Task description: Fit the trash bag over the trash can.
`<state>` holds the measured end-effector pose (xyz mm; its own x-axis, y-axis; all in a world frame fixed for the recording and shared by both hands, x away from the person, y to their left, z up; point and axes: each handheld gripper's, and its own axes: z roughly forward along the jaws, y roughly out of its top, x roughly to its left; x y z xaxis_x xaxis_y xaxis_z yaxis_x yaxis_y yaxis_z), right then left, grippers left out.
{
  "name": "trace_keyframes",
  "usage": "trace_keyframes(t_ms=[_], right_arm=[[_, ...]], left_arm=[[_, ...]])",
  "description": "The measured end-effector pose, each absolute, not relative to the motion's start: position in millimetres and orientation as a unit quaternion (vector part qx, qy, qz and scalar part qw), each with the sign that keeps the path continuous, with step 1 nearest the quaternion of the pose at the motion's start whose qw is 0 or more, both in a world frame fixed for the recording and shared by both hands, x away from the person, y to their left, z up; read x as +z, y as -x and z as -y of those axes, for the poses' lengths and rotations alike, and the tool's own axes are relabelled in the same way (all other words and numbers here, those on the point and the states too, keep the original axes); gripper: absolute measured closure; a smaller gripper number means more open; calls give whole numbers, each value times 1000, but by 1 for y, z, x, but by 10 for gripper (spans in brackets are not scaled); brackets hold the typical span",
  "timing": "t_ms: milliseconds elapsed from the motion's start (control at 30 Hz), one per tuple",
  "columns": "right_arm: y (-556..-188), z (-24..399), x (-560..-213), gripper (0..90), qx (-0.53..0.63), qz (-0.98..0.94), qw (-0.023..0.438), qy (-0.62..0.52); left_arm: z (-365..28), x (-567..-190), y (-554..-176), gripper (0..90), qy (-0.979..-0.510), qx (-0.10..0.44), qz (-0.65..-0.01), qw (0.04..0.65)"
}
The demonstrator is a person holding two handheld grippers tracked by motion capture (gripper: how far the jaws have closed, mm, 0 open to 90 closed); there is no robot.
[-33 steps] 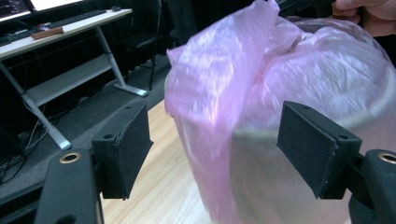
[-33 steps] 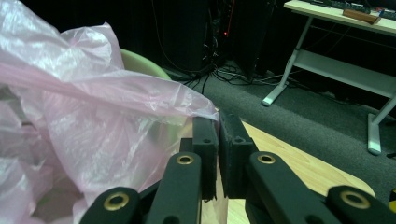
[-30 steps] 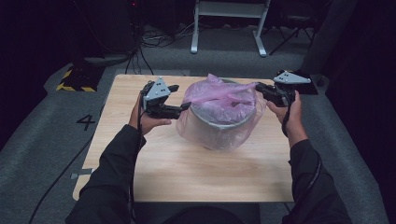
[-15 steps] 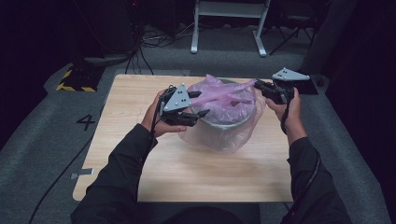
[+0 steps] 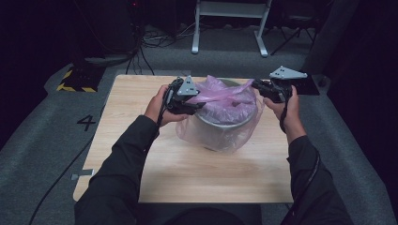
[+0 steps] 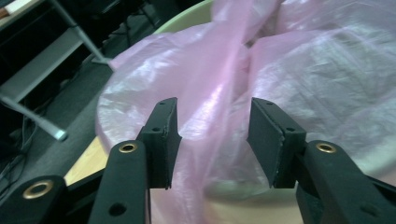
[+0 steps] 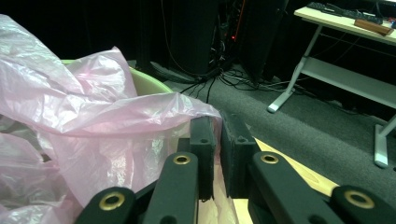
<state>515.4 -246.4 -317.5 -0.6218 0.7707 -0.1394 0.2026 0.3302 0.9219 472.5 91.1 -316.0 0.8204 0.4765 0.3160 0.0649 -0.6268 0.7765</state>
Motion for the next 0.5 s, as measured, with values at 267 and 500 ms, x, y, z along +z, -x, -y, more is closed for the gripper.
trace_keyframes(t_ms=[267, 500], right_arm=[[-517, 248, -316, 848, 479, -757, 299, -329], [-519, 250, -317, 838, 464, -763, 300, -335]], left_arm=[[-104, -315, -482, 892, -857, 266, -172, 407], [-122, -311, -491, 900, -839, 255, -204, 435]])
